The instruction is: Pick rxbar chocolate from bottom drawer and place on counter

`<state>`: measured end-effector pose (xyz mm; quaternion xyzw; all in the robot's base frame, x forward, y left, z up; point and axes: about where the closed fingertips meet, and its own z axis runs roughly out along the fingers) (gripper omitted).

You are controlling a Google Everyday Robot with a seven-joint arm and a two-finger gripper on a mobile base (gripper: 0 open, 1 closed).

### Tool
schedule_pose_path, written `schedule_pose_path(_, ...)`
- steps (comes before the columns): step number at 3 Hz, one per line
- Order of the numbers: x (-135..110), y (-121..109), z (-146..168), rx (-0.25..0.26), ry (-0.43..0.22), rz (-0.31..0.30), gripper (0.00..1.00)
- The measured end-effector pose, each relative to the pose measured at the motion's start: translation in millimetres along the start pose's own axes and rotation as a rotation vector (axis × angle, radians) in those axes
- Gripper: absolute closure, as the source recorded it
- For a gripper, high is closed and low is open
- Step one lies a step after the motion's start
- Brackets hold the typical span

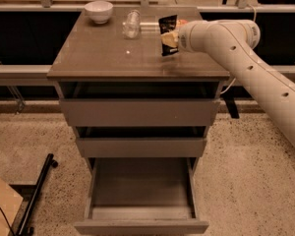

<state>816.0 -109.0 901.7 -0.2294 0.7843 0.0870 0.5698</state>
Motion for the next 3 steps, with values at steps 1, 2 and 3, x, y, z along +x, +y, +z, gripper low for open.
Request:
schedule_pose_path(1,-3.8,-0.2,0.8,0.0,-0.006,0.002,0.11)
schedule_pose_path(2,-3.3,1.1,2.1,-0.002,-0.005,0.002,0.0)
schedule_pose_path(3,-3.3,1.1,2.1,-0.002,-0.005,0.002,0.0)
